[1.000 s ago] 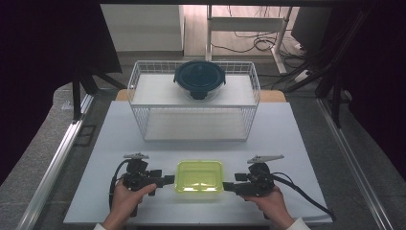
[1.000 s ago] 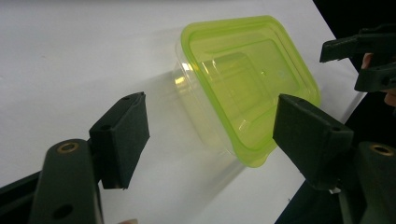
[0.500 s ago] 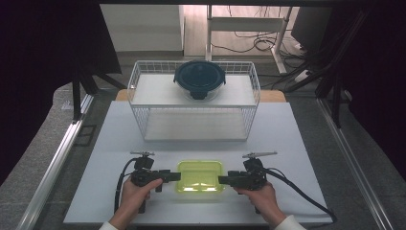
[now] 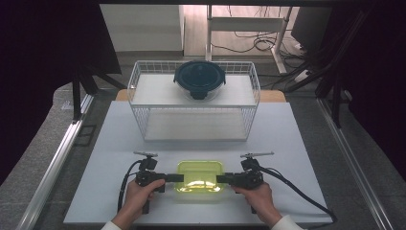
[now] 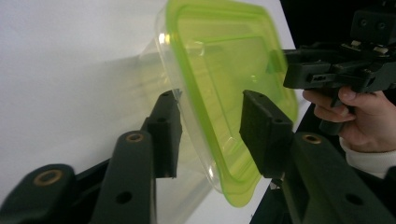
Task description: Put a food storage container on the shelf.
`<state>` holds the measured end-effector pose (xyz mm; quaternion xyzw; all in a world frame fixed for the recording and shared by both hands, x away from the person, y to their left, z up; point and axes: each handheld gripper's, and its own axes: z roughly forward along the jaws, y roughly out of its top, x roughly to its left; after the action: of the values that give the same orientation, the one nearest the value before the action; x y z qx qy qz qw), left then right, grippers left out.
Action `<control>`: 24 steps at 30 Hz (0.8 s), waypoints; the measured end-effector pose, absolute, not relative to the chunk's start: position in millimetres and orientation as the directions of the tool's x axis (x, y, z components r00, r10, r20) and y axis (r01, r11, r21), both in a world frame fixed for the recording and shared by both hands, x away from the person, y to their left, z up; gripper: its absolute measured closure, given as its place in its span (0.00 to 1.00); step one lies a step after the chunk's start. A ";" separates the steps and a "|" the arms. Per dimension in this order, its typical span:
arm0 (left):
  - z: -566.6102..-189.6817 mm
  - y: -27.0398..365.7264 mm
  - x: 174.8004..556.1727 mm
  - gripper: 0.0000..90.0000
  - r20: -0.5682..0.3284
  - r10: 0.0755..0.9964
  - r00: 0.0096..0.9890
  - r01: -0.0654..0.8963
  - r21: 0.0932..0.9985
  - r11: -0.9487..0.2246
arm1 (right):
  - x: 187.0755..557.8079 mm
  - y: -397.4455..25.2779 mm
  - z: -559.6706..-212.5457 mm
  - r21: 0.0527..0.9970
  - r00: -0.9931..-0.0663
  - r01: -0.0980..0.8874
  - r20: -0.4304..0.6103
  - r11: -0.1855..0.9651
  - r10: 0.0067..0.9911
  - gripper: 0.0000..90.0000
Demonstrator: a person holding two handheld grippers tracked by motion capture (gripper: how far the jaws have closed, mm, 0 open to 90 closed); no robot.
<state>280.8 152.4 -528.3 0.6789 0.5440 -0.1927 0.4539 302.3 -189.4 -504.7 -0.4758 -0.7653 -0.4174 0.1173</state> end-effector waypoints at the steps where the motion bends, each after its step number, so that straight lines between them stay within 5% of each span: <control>1: -528.1 152.1 280.3 0.72 -0.752 0.571 0.328 0.914 0.406 0.009 | 301.8 -189.4 -504.7 0.525 -0.514 0.828 0.573 0.196 0.639 0.72; 7: -523.7 153.7 276.1 0.83 -0.746 0.578 0.332 0.904 0.427 0.033 | 299.1 -191.6 -499.3 0.529 -0.511 0.828 0.574 0.187 0.640 0.82; 24: -500.2 151.2 264.1 0.84 -0.708 0.570 0.418 0.857 0.515 0.012 | 289.0 -199.2 -479.7 0.596 -0.570 0.780 0.552 0.190 0.609 0.84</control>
<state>264.1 151.2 -500.2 0.6873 0.5190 -0.1479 0.4862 289.0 -199.2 -479.7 -0.4538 -0.7653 -0.4462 0.0958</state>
